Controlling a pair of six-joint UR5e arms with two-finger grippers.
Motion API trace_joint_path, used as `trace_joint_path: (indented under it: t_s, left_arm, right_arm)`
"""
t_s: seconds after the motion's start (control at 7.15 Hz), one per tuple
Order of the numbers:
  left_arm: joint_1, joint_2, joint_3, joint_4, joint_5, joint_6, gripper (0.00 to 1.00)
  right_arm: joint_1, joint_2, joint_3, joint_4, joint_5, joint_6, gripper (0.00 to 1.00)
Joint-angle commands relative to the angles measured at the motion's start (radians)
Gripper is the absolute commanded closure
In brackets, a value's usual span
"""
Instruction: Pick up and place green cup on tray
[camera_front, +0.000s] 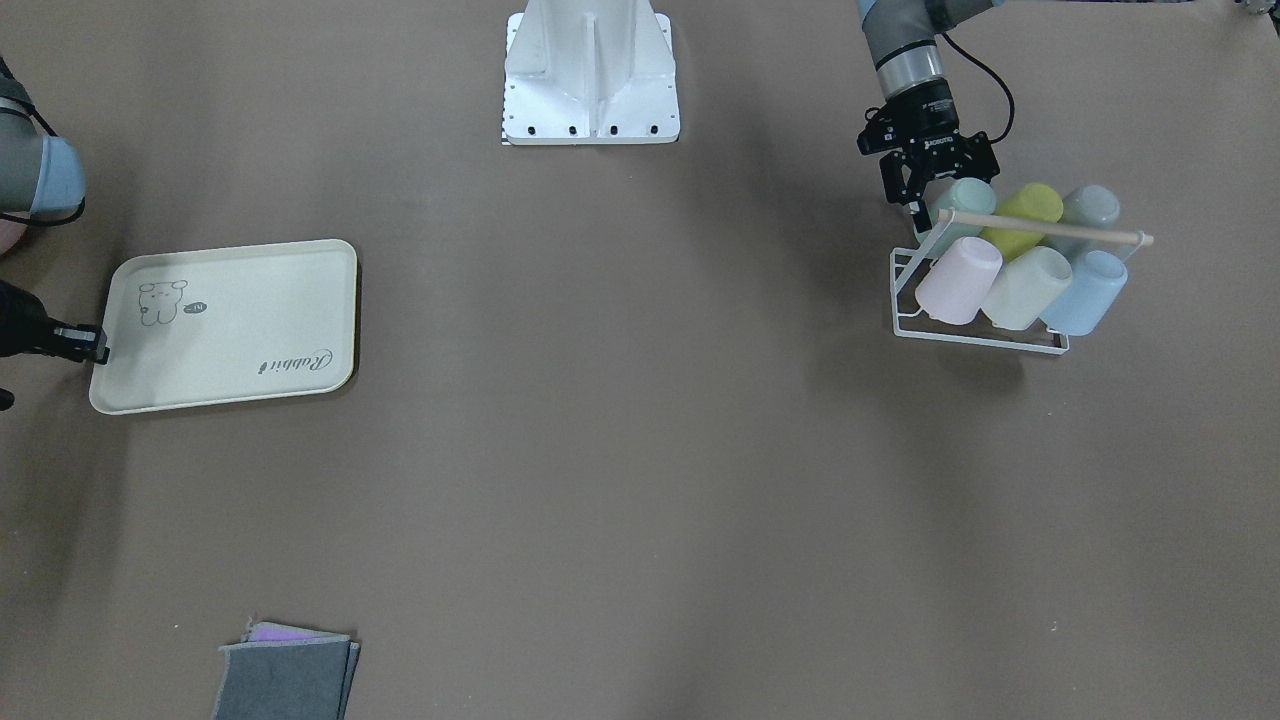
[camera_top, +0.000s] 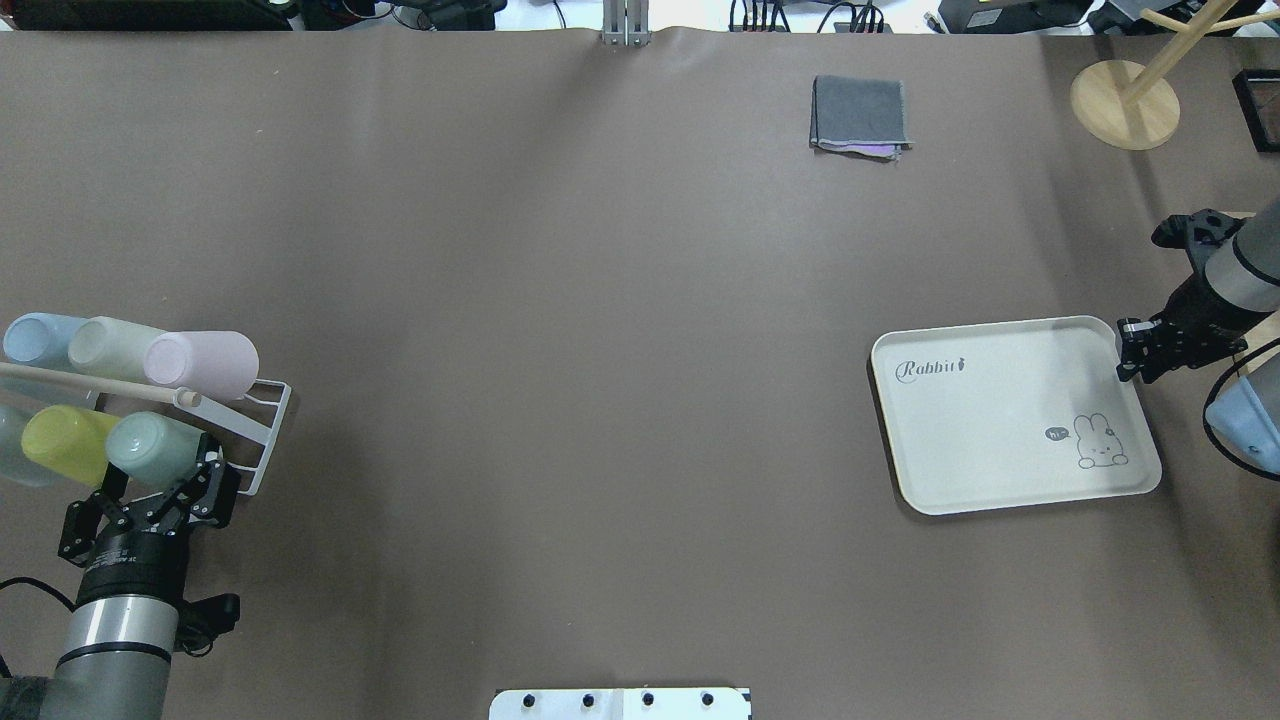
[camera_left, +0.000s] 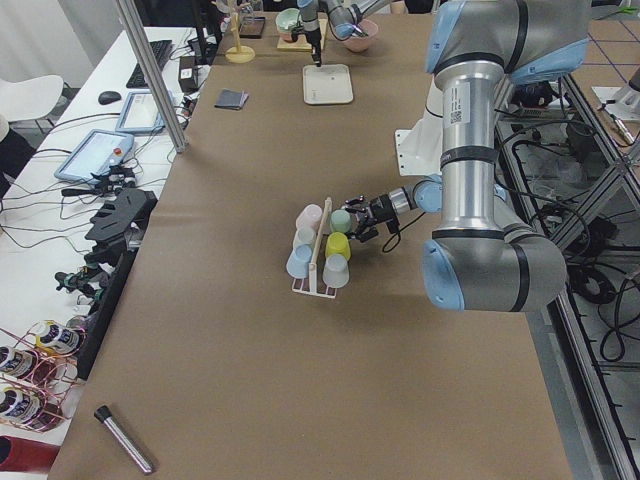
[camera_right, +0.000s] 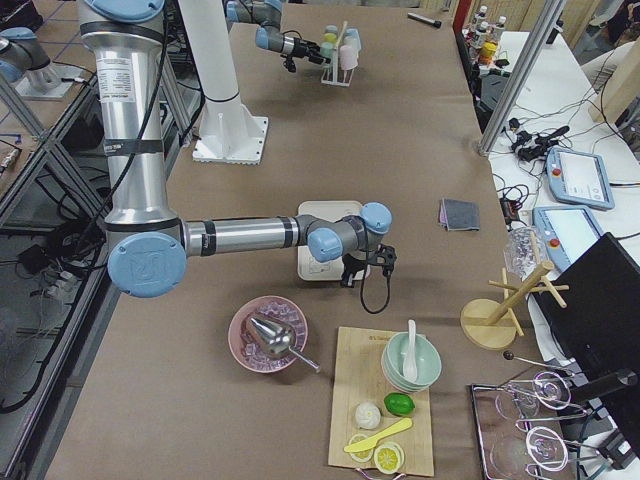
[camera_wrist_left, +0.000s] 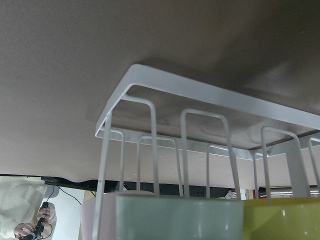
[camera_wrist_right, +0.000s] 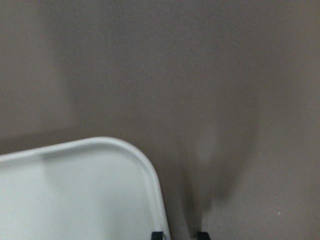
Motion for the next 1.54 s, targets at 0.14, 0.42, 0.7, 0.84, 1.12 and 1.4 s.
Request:
trace_joint_path:
  t_s: [0.14,0.42,0.7,0.84,1.12,1.4]
  left_arm:
    - [-0.005,-0.001,0.002,0.006,0.017,0.003,0.33]
    - [-0.008,0.0,0.0,0.005,0.03,0.035,0.39]
    - [-0.008,0.002,0.0,0.005,0.06,0.037,0.6]
    - [-0.006,0.005,-0.006,0.003,0.067,0.035,0.62]
    - [-0.008,0.017,-0.015,-0.002,0.088,0.031,0.65]
    - [-0.008,0.019,-0.029,-0.006,0.099,0.028,0.69]
  right_arm:
    - [-0.004,0.003,-0.005,0.012,-0.002,0.0,0.65]
    - [-0.006,0.003,-0.006,0.012,-0.002,0.0,0.71]
    - [-0.007,0.003,-0.006,0.012,-0.002,0.0,0.88]
    - [-0.009,0.003,-0.008,0.012,-0.003,0.0,0.88]
    - [-0.012,0.003,-0.008,0.012,-0.011,0.002,0.92]
    - [-0.012,0.003,-0.006,0.012,-0.012,0.002,0.98]
